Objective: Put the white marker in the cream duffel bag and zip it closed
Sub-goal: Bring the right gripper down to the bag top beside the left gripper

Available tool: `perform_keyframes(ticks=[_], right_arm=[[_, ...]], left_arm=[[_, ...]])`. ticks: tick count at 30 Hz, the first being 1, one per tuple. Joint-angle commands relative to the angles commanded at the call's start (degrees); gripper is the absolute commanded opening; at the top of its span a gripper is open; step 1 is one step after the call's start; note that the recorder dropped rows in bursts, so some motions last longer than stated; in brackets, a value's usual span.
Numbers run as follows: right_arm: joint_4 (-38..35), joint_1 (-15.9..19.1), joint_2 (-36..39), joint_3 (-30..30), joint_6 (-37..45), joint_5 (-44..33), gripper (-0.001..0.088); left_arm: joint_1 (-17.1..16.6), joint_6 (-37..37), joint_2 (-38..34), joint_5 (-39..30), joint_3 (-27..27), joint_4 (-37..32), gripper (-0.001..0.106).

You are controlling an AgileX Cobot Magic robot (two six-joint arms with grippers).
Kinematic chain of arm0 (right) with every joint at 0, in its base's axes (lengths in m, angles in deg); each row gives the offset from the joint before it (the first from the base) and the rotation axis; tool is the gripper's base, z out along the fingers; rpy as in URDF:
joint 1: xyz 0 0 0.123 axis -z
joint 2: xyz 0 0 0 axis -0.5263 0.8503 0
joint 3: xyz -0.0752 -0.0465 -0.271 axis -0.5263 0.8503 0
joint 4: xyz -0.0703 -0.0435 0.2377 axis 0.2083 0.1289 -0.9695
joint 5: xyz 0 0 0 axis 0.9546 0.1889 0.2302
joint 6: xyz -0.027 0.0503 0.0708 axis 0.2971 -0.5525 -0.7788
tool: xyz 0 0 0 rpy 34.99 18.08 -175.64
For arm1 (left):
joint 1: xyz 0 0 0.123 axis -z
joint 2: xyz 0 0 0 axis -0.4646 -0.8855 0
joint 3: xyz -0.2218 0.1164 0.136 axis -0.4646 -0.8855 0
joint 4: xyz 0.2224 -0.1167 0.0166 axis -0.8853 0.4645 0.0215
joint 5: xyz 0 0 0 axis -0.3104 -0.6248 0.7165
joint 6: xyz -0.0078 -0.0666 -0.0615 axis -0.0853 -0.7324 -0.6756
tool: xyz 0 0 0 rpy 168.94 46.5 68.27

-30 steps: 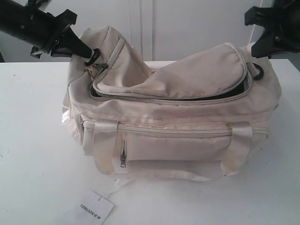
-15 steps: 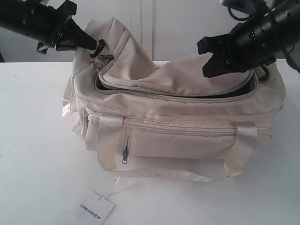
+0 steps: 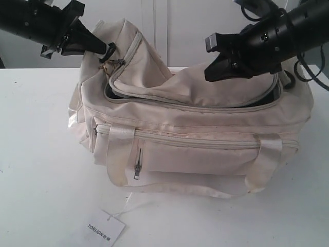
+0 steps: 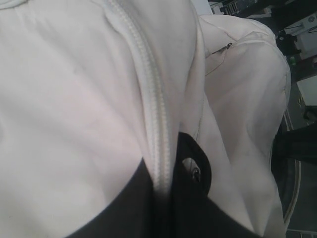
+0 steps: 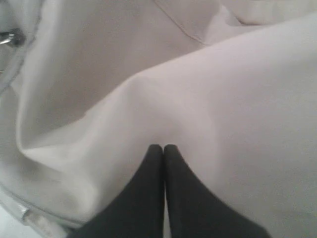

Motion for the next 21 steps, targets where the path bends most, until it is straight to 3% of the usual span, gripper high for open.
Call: perform_keyframes(ticks=[9,16,21], right_arm=[[0.1,-10.6,-0.1,-2.1,-2.2,7.7,0.0],[2.3,-14.8,0.9,-7.0,-8.1,8.3,0.0],[9.8,-17.1,3.0,-11.1,-15.6,7.4,0.0]], left_arm=[[0.0,0.0,0.0,0.0,0.0,0.0,0.0],[0.0,0.0,0.0,0.0,0.0,0.0,0.0],[0.0,0.0,0.0,0.0,0.0,0.1,0.0]])
